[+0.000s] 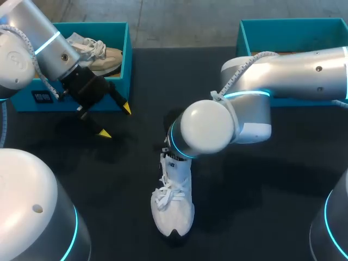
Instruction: Take the shoe out of the shoebox, open the shoe tongue, remove and reinsert the insole, then place the shoe into the shoebox
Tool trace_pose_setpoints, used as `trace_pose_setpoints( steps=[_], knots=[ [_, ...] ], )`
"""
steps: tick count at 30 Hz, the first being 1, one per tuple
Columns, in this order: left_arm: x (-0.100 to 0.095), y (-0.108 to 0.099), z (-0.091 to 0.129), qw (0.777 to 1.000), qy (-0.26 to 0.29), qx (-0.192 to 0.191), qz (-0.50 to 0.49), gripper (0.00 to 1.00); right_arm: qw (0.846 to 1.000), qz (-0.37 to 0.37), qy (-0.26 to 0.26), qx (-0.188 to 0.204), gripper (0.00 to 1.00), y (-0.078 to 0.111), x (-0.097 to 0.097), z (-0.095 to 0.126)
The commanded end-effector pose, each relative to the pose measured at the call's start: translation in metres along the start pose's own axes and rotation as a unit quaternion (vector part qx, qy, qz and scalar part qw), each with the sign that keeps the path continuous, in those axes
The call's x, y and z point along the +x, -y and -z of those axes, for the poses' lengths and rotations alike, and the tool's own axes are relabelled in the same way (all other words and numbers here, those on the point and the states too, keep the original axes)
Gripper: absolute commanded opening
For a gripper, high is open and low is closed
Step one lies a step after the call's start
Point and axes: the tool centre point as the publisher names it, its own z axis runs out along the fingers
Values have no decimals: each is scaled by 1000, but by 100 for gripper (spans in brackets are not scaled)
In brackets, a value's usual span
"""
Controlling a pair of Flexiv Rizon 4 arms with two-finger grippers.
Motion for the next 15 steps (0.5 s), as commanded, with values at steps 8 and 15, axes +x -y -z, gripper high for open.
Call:
trace_pose_setpoints(
  steps=[8, 15],
  knots=[
    [1, 0, 0, 1000, 0, -1, 0, 100, 999, -4, 7, -50, 0, 17, 8, -23],
    [1, 0, 0, 1000, 0, -1, 0, 100, 1000, -6, 18, 0, 0, 34, 4, -21]
  ],
)
